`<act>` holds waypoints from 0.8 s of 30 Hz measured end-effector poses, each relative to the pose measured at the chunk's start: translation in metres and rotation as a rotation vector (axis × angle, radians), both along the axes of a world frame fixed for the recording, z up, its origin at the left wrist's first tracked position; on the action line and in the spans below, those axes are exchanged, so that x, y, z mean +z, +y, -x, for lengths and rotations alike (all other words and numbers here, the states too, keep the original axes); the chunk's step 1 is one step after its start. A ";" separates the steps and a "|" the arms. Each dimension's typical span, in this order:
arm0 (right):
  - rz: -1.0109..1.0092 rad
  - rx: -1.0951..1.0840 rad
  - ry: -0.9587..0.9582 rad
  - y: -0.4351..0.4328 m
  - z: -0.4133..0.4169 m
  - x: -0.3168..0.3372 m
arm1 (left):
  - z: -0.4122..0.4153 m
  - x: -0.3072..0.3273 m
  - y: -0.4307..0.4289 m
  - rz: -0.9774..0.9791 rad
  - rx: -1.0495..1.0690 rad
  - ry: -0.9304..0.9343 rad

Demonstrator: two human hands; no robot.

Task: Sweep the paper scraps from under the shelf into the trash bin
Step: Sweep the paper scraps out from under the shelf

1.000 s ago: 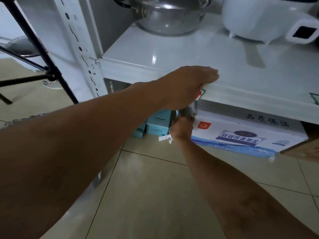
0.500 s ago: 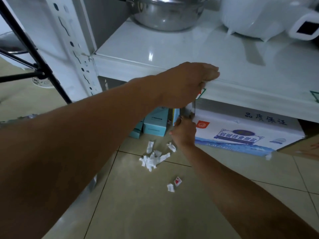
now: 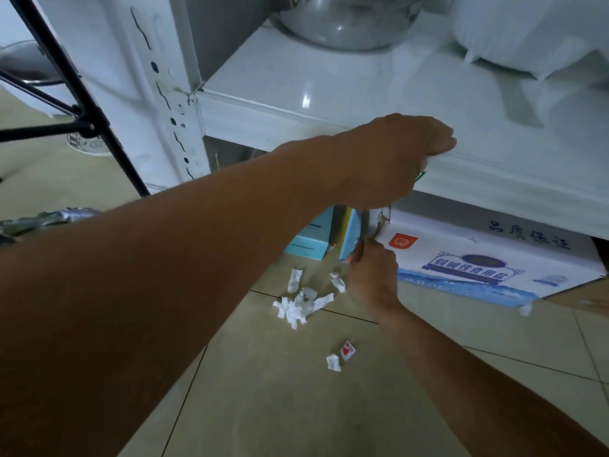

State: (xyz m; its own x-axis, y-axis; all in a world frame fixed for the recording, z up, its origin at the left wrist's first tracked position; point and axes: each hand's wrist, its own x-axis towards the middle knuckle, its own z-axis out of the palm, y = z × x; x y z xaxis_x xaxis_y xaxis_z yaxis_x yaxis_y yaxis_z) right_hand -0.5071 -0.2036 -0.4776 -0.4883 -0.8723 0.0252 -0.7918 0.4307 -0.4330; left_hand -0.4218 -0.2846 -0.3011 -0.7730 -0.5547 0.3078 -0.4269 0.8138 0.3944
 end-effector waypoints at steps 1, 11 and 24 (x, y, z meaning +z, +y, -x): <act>0.027 0.011 0.024 0.003 0.001 0.004 | -0.001 0.000 0.001 0.006 0.005 0.016; -0.084 0.069 0.029 0.023 0.007 -0.004 | -0.003 0.004 0.003 0.019 -0.033 0.017; 0.019 -0.155 -0.206 -0.037 -0.019 -0.008 | -0.001 0.004 0.004 -0.033 0.005 0.026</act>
